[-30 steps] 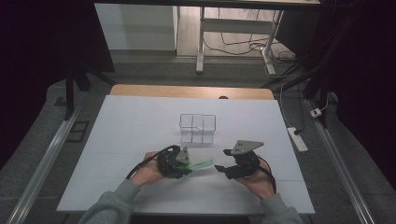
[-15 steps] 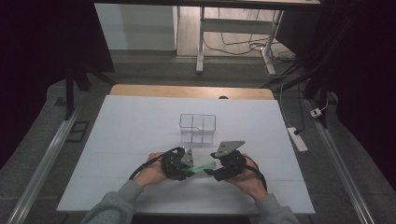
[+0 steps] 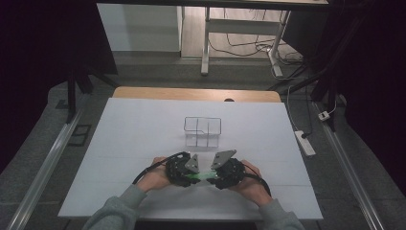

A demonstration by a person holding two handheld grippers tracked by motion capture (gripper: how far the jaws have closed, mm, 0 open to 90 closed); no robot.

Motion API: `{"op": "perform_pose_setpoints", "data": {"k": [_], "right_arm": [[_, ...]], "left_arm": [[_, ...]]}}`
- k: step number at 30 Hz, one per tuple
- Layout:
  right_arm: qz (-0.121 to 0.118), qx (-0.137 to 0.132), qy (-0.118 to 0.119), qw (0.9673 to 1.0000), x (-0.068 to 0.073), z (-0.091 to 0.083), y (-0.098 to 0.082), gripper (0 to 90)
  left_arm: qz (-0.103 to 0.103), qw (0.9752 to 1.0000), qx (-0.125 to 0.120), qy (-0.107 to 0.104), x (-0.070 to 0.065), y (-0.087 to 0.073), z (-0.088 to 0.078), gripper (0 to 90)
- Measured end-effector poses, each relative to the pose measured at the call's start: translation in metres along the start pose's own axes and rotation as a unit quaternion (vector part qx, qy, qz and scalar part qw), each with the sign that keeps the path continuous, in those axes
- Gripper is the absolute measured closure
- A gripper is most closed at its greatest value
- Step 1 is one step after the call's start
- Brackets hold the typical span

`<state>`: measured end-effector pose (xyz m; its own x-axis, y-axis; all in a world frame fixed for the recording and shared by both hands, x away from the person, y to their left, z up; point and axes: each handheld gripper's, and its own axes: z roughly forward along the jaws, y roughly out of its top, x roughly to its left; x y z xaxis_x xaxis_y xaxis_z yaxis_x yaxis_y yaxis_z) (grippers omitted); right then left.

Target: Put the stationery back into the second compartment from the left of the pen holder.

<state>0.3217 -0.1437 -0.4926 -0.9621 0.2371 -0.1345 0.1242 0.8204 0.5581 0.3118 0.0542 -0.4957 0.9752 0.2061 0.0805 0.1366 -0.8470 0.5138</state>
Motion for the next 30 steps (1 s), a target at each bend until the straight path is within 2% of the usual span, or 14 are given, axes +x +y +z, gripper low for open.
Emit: {"op": "perform_pose_setpoints", "data": {"k": [3, 5, 9, 11, 13, 17, 22, 26, 30], "right_arm": [[-0.01, 0.004, 0.013, 0.9998, -0.001, 0.001, -0.001, 57.0], [-0.022, 0.017, 0.013, 0.9995, 0.0, 0.001, -0.002, 65.7], [-0.031, 0.019, 0.017, 0.9992, 0.002, 0.002, -0.002, 61.3], [-0.037, 0.028, 0.014, 0.9988, 0.003, 0.004, -0.002, 57.0], [-0.041, 0.036, 0.008, 0.9985, 0.004, 0.007, -0.003, 56.7], [-0.05, 0.039, 0.004, 0.998, 0.006, 0.01, -0.003, 57.7], [-0.08, 0.045, -0.014, 0.9956, 0.011, 0.01, -0.001, 60.9], [-0.093, 0.037, -0.013, 0.9949, 0.014, 0.01, -0.002, 62.7], [-0.097, 0.027, -0.003, 0.9949, 0.016, 0.008, -0.002, 65.6]], "left_arm": [[0.007, 1.0, 0.002, -0.007, 0.0, -0.001, -0.001, 66.2], [0.006, 0.9999, -0.004, -0.014, 0.001, -0.001, -0.003, 66.1], [0.004, 0.9998, -0.01, -0.019, 0.002, -0.003, -0.005, 66.1], [0.004, 0.9998, -0.011, -0.018, 0.002, -0.003, -0.005, 66.1], [0.004, 0.9997, -0.016, -0.019, 0.002, -0.002, -0.006, 66.2], [0.004, 0.9996, -0.02, -0.018, 0.002, -0.003, -0.007, 66.2], [0.004, 0.9993, -0.031, -0.021, 0.003, -0.003, -0.01, 66.1], [0.006, 0.999, -0.039, -0.023, 0.003, -0.004, -0.012, 65.9], [-0.008, 0.9978, -0.061, -0.021, 0.006, -0.005, -0.017, 64.0]]}}
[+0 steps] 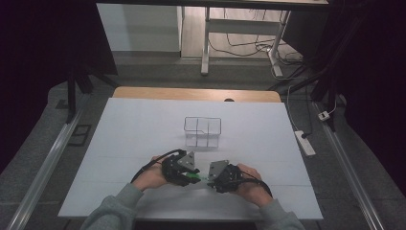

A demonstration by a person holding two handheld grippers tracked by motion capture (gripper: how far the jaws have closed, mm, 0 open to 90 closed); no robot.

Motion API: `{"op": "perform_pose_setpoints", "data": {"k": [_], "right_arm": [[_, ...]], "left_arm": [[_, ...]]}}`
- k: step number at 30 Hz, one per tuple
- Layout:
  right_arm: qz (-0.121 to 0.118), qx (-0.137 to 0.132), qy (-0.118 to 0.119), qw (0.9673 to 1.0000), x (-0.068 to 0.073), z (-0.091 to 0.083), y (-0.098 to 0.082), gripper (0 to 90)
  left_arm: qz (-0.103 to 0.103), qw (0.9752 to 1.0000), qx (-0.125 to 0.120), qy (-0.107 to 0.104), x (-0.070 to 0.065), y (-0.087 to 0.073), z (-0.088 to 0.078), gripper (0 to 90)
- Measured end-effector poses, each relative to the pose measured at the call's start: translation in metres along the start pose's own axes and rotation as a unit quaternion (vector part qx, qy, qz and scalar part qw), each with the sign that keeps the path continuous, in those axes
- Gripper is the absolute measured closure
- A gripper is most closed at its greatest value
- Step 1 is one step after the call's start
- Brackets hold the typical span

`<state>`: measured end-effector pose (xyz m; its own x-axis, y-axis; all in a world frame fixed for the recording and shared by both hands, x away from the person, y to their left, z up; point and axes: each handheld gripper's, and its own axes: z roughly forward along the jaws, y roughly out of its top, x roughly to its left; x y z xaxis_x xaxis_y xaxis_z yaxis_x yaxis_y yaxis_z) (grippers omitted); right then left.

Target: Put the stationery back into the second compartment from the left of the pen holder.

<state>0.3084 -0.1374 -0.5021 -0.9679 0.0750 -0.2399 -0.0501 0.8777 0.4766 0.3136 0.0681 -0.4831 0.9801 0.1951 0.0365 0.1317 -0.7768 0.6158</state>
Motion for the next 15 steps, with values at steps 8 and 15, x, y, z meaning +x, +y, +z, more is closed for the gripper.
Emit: {"op": "perform_pose_setpoints", "data": {"k": [8, 15], "right_arm": [[0.05, -0.044, 0.008, 0.9978, -0.009, -0.006, -0.008, 66.2], [0.093, -0.077, -0.012, 0.9927, -0.016, -0.016, -0.015, 66.1]], "left_arm": [[-0.055, 0.9969, -0.038, 0.042, 0.007, -0.006, -0.009, 44.8], [-0.119, 0.9865, -0.091, 0.065, 0.011, -0.018, -0.02, 31.7]]}}
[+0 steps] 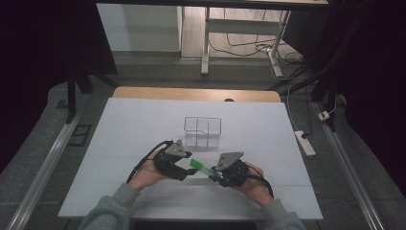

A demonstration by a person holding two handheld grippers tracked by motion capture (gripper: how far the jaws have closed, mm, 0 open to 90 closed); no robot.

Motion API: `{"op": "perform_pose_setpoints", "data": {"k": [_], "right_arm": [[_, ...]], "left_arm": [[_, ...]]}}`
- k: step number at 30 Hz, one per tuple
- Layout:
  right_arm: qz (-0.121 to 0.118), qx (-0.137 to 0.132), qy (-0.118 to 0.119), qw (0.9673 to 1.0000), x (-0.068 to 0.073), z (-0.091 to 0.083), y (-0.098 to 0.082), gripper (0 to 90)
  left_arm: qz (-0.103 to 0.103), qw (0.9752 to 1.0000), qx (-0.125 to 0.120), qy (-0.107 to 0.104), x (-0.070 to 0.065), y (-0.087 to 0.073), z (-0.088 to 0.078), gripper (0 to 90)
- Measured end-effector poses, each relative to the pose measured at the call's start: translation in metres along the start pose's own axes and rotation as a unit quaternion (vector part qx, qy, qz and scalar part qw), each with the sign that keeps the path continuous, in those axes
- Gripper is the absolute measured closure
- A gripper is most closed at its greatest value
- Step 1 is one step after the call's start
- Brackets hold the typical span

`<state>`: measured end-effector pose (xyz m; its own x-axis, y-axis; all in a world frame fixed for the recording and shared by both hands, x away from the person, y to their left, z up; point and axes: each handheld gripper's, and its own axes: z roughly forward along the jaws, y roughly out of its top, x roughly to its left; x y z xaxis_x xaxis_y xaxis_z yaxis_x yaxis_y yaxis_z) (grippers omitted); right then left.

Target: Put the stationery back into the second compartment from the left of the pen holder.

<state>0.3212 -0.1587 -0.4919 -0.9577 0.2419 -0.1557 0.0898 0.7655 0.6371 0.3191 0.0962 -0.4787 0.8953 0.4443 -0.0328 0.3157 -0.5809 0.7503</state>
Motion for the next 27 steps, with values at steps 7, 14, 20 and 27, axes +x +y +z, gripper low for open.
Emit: {"op": "perform_pose_setpoints", "data": {"k": [7, 14, 20, 27], "right_arm": [[0.039, -0.029, -0.015, 0.9987, -0.0073, -0.006, -0.0039, 66.1], [0.059, -0.043, -0.015, 0.9972, -0.0092, -0.0076, -0.0049, 66.1], [0.065, -0.055, -0.012, 0.9963, -0.0081, -0.0075, -0.0035, 66.1], [0.066, -0.061, -0.009, 0.9959, -0.0043, -0.0047, -0.001, 66.1]], "left_arm": [[-0.046, 0.998, -0.042, -0.004, 0.0081, -0.0088, -0.0069, 29.2], [-0.068, 0.9952, -0.071, -0.005, 0.0093, -0.0095, -0.008, 28.2], [-0.076, 0.9938, -0.081, -0.012, 0.0086, -0.0092, -0.005, 27.0], [-0.079, 0.9923, -0.092, -0.026, 0.0062, -0.0061, 0.0011, 28.4]]}}
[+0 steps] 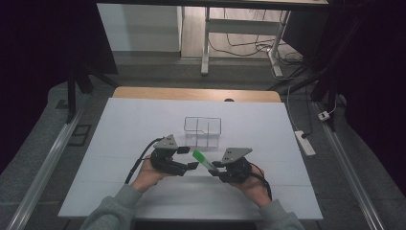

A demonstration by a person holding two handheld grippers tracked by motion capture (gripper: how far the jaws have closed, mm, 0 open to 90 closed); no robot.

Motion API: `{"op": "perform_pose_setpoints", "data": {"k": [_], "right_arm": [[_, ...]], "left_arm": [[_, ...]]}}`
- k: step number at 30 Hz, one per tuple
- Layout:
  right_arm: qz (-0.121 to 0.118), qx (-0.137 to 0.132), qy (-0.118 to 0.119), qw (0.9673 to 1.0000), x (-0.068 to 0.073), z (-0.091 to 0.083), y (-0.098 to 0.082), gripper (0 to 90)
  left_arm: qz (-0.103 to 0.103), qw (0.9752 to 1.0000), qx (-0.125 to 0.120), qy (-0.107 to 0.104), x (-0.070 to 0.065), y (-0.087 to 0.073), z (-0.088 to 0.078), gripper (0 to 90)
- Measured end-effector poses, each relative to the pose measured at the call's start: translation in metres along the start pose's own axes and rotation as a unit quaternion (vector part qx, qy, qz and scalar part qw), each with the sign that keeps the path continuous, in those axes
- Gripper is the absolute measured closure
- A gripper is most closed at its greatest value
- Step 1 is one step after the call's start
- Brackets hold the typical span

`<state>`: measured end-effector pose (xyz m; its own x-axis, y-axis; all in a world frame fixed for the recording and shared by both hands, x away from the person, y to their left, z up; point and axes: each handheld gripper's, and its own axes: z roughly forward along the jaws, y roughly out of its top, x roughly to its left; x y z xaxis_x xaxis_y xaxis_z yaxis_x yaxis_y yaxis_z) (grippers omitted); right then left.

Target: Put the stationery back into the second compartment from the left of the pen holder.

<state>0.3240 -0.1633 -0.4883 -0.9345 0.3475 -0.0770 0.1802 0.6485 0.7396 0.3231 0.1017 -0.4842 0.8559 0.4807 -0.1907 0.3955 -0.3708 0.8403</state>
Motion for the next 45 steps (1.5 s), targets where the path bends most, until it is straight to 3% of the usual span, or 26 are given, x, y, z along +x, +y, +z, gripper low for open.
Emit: {"op": "perform_pose_setpoints", "data": {"k": [7, 11, 15, 20, 27, 34, 45], "right_arm": [[-0.012, 0.002, -0.002, 0.9999, 0.006, 0.005, 0.002, 66.1], [-0.024, 0.005, -0.008, 0.9997, 0.011, 0.007, 0.004, 66.0], [-0.034, 0.011, -0.016, 0.9992, 0.014, 0.01, 0.005, 65.8], [-0.041, 0.016, -0.02, 0.9988, 0.014, 0.012, 0.004, 65.0], [-0.026, 0.01, -0.018, 0.9995, 0.011, 0.01, 0.003, 59.6], [0.025, -0.022, -0.018, 0.9993, 0.003, -0.004, -0.002, 47.9], [0.092, -0.021, -0.041, 0.9947, -0.02, -0.042, -0.039, 43.8]], "left_arm": [[-0.005, 0.9999, -0.007, -0.015, -0.004, 0.001, 0.009, 38.7], [-0.002, 0.9999, -0.004, -0.016, -0.005, 0.0, 0.012, 51.0], [-0.025, 0.9991, -0.007, -0.034, -0.003, 0.001, 0.012, 59.0], [-0.035, 0.9975, -0.005, -0.062, -0.002, 0.001, 0.014, 66.4], [-0.034, 0.9983, 0.007, -0.046, -0.004, 0.002, 0.014, 67.6], [-0.038, 0.9988, -0.007, -0.03, 0.001, 0.004, 0.002, 67.6], [-0.043, 0.9982, -0.04, -0.011, 0.009, 0.014, -0.023, 67.6]]}}
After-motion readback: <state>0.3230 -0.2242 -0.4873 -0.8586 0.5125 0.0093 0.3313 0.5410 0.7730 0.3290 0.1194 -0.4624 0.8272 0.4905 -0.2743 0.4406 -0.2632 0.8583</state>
